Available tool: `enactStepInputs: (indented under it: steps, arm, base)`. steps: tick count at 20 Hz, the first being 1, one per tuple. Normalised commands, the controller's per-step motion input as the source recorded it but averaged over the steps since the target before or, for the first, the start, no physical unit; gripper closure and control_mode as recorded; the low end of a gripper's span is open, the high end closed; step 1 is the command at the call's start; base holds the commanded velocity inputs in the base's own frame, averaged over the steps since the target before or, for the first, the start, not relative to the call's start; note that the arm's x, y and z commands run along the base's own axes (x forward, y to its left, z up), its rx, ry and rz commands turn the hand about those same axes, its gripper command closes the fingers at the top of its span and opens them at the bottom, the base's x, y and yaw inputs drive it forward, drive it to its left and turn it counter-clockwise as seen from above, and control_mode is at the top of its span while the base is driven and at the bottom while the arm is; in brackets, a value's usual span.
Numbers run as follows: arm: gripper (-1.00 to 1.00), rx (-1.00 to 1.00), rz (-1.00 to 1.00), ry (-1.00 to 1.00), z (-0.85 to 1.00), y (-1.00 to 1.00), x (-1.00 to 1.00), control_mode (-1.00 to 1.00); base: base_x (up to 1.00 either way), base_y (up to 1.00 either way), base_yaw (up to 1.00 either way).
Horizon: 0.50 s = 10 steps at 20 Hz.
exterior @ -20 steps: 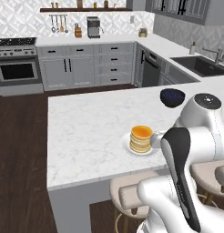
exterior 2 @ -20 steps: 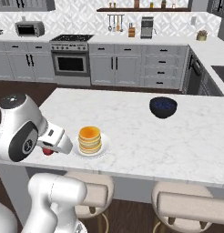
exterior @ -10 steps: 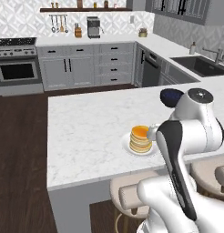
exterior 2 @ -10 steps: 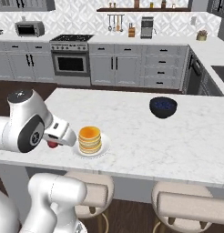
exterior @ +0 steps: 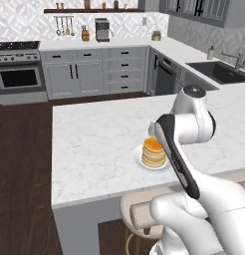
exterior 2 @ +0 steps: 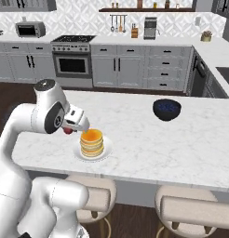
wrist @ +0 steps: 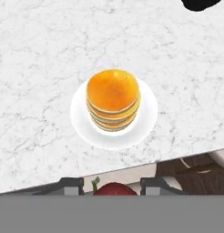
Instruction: Take the strawberry from the fridge and place it on top of the pancake, located on the dining counter.
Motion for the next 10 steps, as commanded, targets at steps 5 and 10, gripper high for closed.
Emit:
enactStepInputs:
  steps: [5,10]
  arm:
    - [1.00,0.00,0.00,0.14,-0.28,-0.29,1.00,-1.00]
    - [1.00,0.00,0.00,0.05,-0.56,-0.05,0.90,-1.00]
  base:
    - [0.00,0.00,0.00]
    - [0.00,0.00,0.00]
